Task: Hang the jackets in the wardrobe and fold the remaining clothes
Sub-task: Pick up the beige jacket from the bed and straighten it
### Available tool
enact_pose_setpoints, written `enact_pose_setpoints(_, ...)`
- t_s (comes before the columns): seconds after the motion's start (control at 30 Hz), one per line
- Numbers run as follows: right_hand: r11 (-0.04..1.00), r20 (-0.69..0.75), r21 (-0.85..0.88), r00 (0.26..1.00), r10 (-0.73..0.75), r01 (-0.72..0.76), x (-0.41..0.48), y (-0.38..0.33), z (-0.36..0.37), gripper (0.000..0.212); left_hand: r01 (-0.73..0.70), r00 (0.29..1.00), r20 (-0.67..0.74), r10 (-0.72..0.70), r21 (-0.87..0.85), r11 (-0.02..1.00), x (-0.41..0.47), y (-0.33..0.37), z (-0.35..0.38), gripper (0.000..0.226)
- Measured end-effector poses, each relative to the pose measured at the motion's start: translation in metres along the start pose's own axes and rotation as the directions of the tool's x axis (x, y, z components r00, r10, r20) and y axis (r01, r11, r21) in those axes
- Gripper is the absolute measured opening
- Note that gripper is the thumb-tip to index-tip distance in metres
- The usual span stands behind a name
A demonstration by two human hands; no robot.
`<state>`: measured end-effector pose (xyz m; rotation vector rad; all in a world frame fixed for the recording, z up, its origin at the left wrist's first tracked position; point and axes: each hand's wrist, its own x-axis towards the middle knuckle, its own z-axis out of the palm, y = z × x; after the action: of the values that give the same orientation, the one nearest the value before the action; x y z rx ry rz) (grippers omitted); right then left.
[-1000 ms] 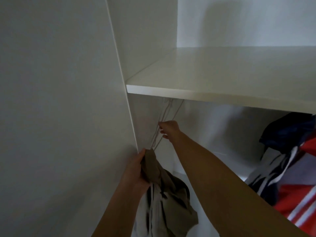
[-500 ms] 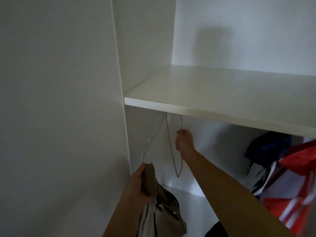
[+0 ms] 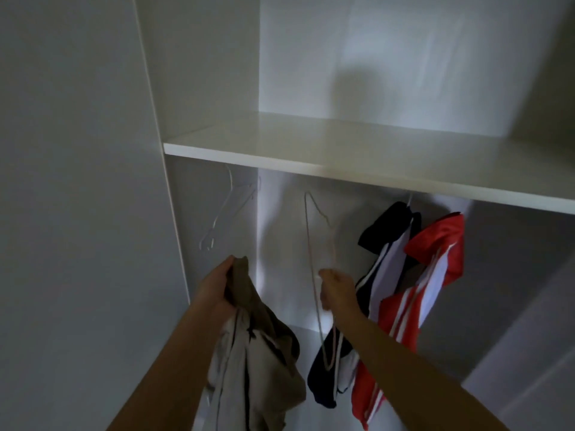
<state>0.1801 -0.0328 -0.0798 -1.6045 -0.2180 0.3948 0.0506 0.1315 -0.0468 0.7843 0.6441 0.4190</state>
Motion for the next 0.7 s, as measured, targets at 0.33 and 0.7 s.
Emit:
enact_pose_setpoints(0.33, 0.976, -0.139, 0.052, 0.969, -0.204, 0.213, -0.084, 0.029, -0.064, 0.039, 0.023, 0.997, -0.076, -0.015, 0.094, 0.995, -0.063, -0.034, 0.006, 0.021)
enact_pose_setpoints(0.7, 0.691, -0.014, 0.689, 0.957, -0.289, 0.218, -0.147, -0.032, -0.069, 0.045, 0.125, 0.983, -0.159, -0.094, 0.196, 0.973, -0.087, -0.065, 0.008, 0.028)
